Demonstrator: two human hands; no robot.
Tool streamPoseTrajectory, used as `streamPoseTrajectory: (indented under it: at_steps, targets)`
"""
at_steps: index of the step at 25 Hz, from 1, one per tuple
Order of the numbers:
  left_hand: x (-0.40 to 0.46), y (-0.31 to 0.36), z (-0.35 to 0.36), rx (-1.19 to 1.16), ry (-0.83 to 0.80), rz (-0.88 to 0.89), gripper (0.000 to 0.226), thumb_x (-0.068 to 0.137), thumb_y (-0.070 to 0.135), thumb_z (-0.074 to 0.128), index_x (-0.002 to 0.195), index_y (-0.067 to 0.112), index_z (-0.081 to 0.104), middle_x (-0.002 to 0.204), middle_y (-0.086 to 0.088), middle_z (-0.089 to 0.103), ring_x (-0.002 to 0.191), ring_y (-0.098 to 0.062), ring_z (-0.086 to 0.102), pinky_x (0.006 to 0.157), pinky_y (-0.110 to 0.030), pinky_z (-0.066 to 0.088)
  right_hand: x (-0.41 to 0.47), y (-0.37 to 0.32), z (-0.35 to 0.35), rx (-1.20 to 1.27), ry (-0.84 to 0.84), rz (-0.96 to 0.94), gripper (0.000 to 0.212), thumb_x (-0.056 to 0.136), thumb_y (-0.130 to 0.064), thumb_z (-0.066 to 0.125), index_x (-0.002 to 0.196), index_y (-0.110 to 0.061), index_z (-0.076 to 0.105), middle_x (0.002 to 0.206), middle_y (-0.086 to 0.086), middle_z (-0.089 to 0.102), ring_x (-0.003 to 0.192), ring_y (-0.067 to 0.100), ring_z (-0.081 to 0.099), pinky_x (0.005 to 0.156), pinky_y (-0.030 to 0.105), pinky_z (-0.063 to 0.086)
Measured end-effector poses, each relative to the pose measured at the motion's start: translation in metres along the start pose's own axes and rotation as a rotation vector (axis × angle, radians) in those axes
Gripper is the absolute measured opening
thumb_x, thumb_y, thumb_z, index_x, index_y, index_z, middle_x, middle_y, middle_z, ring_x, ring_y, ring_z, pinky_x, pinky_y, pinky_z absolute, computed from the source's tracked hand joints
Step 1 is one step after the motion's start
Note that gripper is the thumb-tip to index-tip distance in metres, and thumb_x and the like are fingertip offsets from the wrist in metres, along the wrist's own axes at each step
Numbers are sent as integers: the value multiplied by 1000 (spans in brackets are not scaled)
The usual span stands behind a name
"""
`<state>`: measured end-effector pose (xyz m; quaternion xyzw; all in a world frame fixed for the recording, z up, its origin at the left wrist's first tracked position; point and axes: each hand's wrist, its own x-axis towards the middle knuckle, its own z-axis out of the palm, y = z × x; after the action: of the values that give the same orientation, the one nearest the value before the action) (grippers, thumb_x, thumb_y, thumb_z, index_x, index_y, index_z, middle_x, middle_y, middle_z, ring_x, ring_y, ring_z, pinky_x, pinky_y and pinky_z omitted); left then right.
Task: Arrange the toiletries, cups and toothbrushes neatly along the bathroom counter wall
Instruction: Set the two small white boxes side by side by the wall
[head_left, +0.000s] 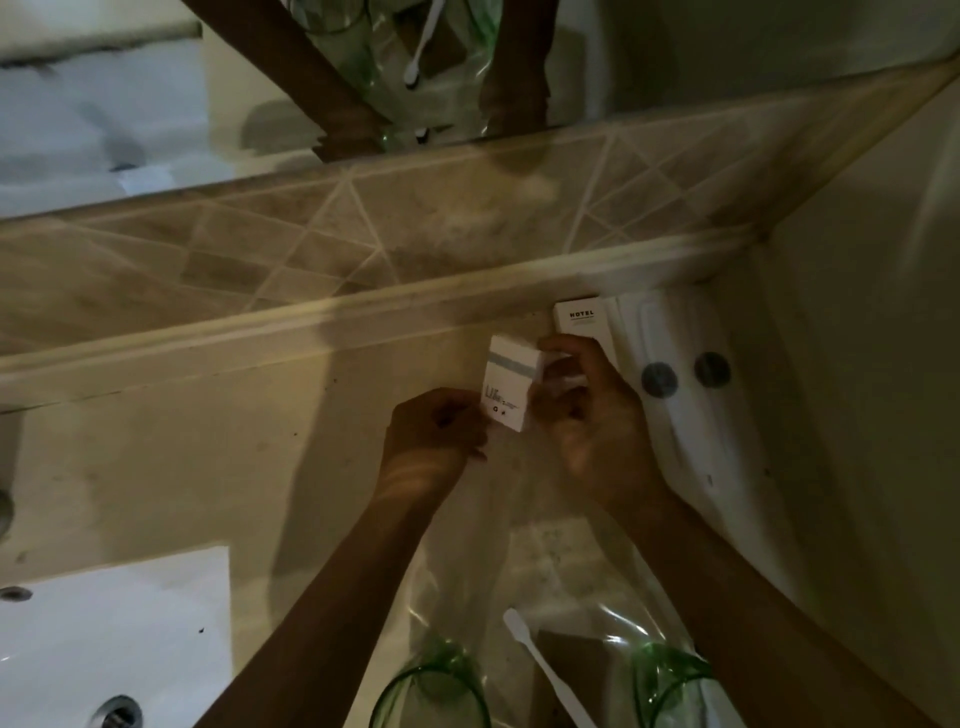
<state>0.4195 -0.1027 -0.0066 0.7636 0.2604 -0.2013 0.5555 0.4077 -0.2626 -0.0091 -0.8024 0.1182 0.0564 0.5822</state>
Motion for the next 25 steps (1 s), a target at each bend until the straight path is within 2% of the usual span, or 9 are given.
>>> streamPoseTrajectory:
  at_steps: [4, 9, 12, 15, 17, 19, 21, 23, 25]
  targets:
    - [2, 10, -2, -310, -43, -102, 24, 92, 2, 54, 101, 7, 75, 82, -15, 77, 69, -27, 70, 66, -37, 62, -6, -4, -12, -51, -32, -138, 29, 83, -1, 72, 101, -20, 60, 107, -9, 65, 100, 2, 65, 73, 12, 54]
    - [4, 18, -2, -624, -197, -200, 22, 94, 22, 56, 104, 12, 74, 92, -10, 78, 81, -22, 74, 73, -37, 59, -15, 1, -9, -287, -192, -279, 24, 82, -12, 72, 102, -24, 66, 118, -11, 62, 116, -1, 56, 95, 10, 46]
    - [7, 14, -5, -485, -222, -95, 31, 91, 4, 58, 109, 23, 73, 103, -6, 78, 91, -22, 75, 78, -38, 60, -18, -2, -9, -183, -255, -214, 28, 85, -12, 67, 108, -26, 66, 120, -15, 63, 116, -3, 57, 96, 10, 45]
    - [7, 11, -10, -329, -174, -4, 39, 89, -4, 60, 103, 29, 74, 107, -3, 77, 100, -25, 72, 89, -45, 58, -16, -7, -13, -72, -124, -108, 34, 85, -2, 64, 109, -26, 63, 115, -12, 62, 98, -2, 63, 73, 10, 52]
    - [8, 10, -12, -240, -188, 30, 37, 91, -1, 59, 97, 31, 76, 107, -2, 76, 100, -26, 71, 86, -45, 59, -11, -6, -16, -155, -131, -119, 51, 84, -3, 66, 126, -29, 56, 126, -10, 54, 94, 1, 61, 68, 9, 51]
    - [10, 11, -13, -181, -230, 40, 39, 92, 0, 54, 92, 31, 78, 107, -5, 75, 99, -32, 69, 74, -42, 59, -5, -4, -20, -265, -269, -184, 62, 83, -11, 73, 137, -31, 49, 135, -13, 44, 95, -4, 56, 69, 4, 49]
    - [15, 14, -12, -122, -262, 51, 40, 91, 1, 54, 91, 32, 79, 109, -4, 74, 100, -33, 68, 70, -38, 56, -3, -2, -20, -371, -363, -232, 58, 82, -23, 77, 133, -31, 52, 131, -14, 44, 91, -6, 55, 70, 4, 48]
    - [21, 16, -6, -27, -252, 97, 32, 92, 7, 59, 104, 32, 75, 115, 0, 70, 104, -25, 67, 77, -37, 58, -7, 0, -13, -443, -285, -193, 50, 80, -36, 76, 125, -32, 55, 123, -13, 46, 88, -4, 54, 72, 7, 48]
    - [26, 14, 3, 64, -101, 137, 33, 93, 16, 63, 122, 30, 64, 120, 4, 64, 102, -14, 64, 84, -31, 56, -12, 1, 0, -491, -120, -104, 44, 81, -48, 71, 117, -35, 52, 121, -13, 44, 93, -1, 51, 75, 12, 49]
